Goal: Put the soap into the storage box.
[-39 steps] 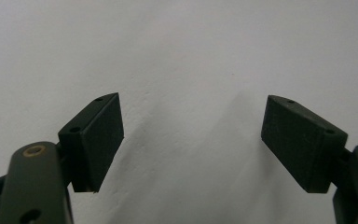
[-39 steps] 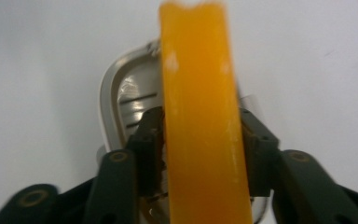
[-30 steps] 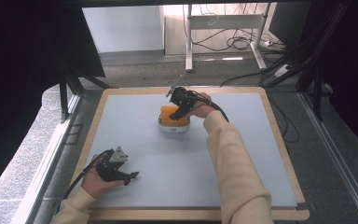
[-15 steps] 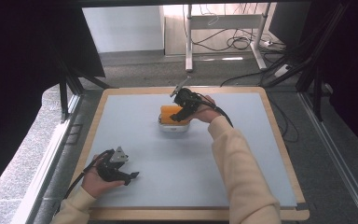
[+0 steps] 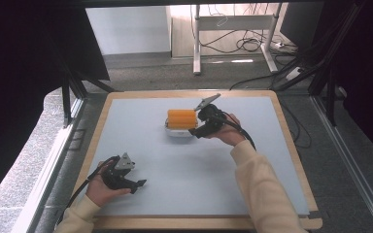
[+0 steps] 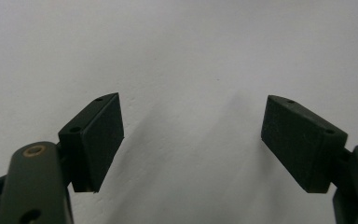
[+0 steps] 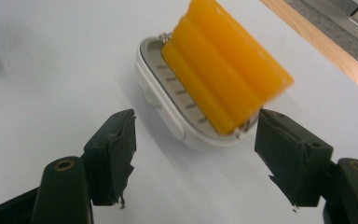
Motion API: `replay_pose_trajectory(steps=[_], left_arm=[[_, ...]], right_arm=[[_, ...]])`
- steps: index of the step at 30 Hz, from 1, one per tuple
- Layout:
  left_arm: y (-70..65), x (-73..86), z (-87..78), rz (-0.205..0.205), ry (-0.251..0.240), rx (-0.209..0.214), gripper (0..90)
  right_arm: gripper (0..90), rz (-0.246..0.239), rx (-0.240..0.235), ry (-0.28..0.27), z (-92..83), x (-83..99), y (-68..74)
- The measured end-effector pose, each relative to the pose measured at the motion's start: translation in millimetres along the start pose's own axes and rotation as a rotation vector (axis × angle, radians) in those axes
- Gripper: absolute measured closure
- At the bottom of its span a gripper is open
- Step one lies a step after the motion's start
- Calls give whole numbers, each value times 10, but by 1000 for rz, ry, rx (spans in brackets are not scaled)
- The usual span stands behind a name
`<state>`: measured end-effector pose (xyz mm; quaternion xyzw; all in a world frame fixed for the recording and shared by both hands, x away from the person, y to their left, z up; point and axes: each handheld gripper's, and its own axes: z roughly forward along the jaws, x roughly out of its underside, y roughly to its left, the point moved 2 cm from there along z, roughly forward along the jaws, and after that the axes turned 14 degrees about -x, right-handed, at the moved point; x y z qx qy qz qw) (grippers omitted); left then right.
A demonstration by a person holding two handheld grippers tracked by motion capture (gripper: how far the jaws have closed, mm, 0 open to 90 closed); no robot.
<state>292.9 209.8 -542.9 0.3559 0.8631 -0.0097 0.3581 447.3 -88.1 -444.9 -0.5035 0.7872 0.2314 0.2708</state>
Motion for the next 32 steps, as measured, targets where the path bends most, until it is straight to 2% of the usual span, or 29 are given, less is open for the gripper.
replay_pose_trajectory(steps=[1, 3, 4, 5, 6, 7, 10, 11, 12, 13, 14, 15, 17, 18, 19, 20, 22, 24, 26, 27, 32], left_arm=[[1, 1, -4, -1, 0, 0, 209], [9, 1, -19, -3, -6, 1, 209], [9, 1, -19, -3, -6, 1, 209], [10, 0, -20, -5, -6, 2, 209], [10, 1, -18, -5, -6, 0, 209], [9, 2, -17, -1, -4, 0, 209], [1, 1, -9, -3, -1, 0, 209], [1, 3, -4, -3, -2, -3, 209], [1, 3, -4, -3, -2, -3, 209], [-1, 3, -4, -3, -2, -4, 209], [-1, 3, -4, -3, -2, -4, 209], [-3, 3, -5, -3, -1, -5, 209], [-3, 3, -6, -1, 0, -5, 209], [-3, 3, -5, 0, 1, -6, 209], [-3, 4, -5, 1, 1, -6, 209], [-2, 4, -6, 3, 1, -7, 209], [-1, 5, -4, -1, -1, -8, 209], [4, 6, -5, 3, 2, -9, 209], [6, 4, -11, 2, -2, -9, 209], [6, 1, -14, -4, -5, -7, 210], [32, -5, 21, -20, 8, -5, 210]], right_arm=[[287, 10, 14, -21, -88, 126, 40], [286, 14, 26, -40, -179, 255, 84], [286, 14, 26, -40, -179, 255, 84], [283, 20, 36, -52, -260, 386, 123], [283, 20, 36, -52, -260, 386, 123], [283, 24, 41, -63, -302, 465, 147], [285, 48, 46, -76, -417, 741, 226], [285, 64, 55, -85, -461, 895, 278], [285, 64, 55, -85, -461, 895, 278], [283, 75, 65, -89, -497, 1016, 320], [283, 75, 65, -89, -497, 1016, 320], [278, 87, 74, -92, -530, 1134, 369], [276, 89, 76, -93, -544, 1187, 385], [273, 99, 86, -100, -570, 1291, 420], [273, 99, 86, -100, -570, 1291, 420], [273, 116, 88, -123, -572, 1374, 456], [270, 122, 90, -123, -564, 1400, 468], [268, 119, 116, -116, -518, 1466, 488], [270, 121, 123, -122, -508, 1477, 485], [273, 115, 141, -139, -518, 1477, 491], [272, 115, 134, -188, -563, 1475, 506]])
